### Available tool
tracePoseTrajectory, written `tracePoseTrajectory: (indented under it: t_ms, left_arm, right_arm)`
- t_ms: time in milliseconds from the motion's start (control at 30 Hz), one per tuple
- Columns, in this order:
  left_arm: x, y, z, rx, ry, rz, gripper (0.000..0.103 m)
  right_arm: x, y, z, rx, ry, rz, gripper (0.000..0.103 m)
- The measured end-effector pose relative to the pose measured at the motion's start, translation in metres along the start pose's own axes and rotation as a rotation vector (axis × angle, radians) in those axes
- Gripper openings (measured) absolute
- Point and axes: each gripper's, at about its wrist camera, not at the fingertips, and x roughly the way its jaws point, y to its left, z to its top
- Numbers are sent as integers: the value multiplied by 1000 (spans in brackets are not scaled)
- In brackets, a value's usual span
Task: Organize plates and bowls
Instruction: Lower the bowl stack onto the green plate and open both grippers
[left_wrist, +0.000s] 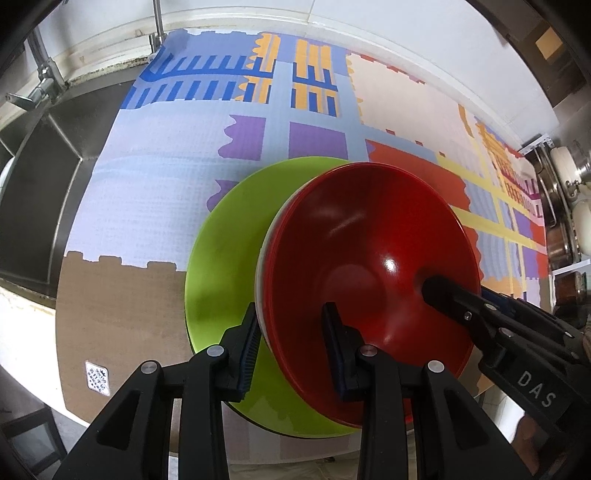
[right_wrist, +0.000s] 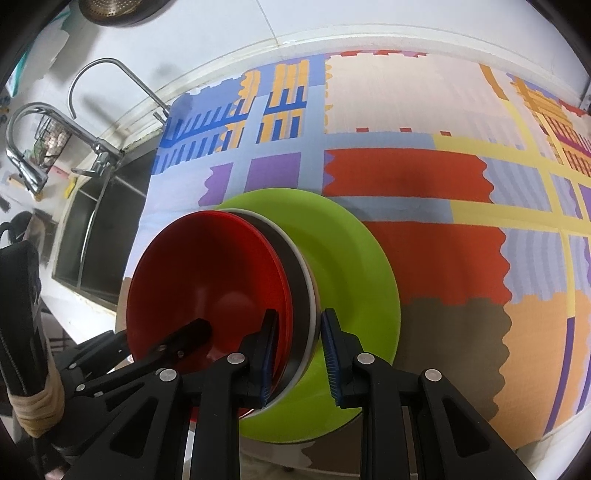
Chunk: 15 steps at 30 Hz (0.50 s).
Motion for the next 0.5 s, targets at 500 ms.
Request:
tracePoseTrajectory:
  t_ms: [500]
  left_arm:
    - [-63, -18, -23, 113, -290, 39, 71]
  right_arm:
    - [-49, -6, -28, 26, -272, -35, 53]
